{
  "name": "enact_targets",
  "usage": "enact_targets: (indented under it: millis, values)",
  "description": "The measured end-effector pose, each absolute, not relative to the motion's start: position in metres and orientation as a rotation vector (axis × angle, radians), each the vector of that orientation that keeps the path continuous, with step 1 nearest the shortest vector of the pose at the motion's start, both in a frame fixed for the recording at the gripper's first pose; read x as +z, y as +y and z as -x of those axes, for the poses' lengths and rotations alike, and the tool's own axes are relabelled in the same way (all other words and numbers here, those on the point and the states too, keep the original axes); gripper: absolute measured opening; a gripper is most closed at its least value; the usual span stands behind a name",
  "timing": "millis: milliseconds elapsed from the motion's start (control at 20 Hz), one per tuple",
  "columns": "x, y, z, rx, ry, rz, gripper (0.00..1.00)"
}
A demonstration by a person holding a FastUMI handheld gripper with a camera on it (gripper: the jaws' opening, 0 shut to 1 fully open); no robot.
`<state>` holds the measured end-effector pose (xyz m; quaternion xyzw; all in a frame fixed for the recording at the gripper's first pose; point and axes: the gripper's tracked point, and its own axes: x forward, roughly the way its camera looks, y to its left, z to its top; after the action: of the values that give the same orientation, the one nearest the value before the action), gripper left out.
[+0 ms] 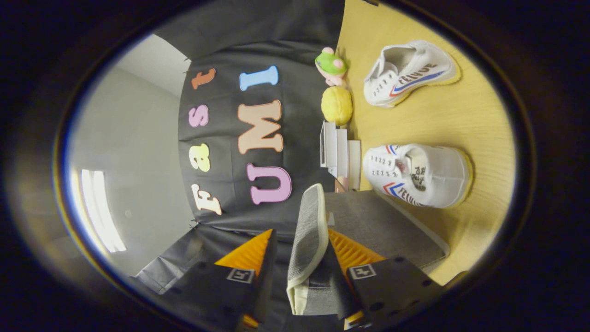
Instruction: Open the storage box then place both shoes into the box .Put the left shoe in first, then the right shoe, with the right side of both shoes facing outward in a uniform manner.
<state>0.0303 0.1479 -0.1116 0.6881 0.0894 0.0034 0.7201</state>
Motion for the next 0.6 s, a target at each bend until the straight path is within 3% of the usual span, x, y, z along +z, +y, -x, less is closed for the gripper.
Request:
enact_targets:
  millis: [250, 600]
  values:
    - [-0.095, 0.147, -0.032, 0.041, 0.179, -1.464, 0.14]
    - [0.003, 0.196, -0.049, 0.235, 0.096, -1.370, 0.19]
